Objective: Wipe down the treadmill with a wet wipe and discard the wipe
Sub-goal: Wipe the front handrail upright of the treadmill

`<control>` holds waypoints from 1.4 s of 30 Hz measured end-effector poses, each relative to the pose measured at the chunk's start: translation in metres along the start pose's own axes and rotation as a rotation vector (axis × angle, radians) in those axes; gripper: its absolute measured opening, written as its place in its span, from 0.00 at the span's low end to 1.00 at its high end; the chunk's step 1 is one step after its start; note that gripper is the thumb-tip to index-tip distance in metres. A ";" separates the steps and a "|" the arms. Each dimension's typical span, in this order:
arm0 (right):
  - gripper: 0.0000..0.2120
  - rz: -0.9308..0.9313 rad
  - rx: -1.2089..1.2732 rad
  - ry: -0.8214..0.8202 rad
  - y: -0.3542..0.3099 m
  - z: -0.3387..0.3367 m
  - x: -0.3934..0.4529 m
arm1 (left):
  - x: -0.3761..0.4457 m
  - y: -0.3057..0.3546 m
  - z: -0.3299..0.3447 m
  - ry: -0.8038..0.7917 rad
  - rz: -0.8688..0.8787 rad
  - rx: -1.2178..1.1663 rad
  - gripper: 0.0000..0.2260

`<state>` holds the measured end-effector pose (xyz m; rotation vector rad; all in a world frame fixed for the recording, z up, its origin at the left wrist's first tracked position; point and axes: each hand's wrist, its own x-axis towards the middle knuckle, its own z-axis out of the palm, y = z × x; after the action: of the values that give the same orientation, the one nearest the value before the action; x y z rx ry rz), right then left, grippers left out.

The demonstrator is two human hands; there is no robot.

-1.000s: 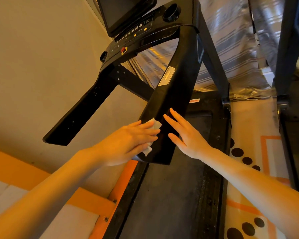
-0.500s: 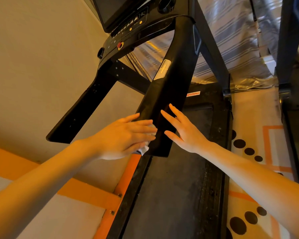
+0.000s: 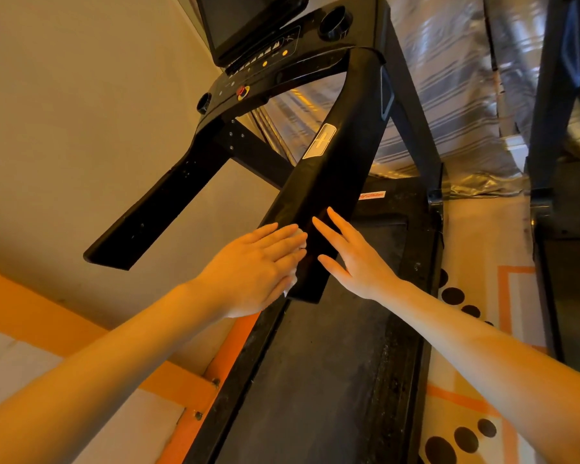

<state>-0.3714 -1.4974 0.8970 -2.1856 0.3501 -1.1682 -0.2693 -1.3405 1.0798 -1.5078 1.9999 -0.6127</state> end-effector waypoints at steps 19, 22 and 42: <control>0.24 -0.166 -0.214 0.000 -0.035 -0.014 0.048 | -0.044 0.051 0.024 0.357 -0.677 -0.622 0.24; 0.24 -0.206 -0.274 -0.005 -0.037 -0.017 0.055 | -0.033 0.044 0.017 0.318 -0.693 -0.653 0.27; 0.23 -0.671 -0.405 -0.435 -0.061 -0.044 0.083 | 0.046 0.131 0.054 1.301 -1.335 -1.268 0.22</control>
<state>-0.3636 -1.5093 1.0081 -2.9596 -0.4024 -0.9416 -0.3358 -1.3514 0.9472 -4.1595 1.7592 -1.0112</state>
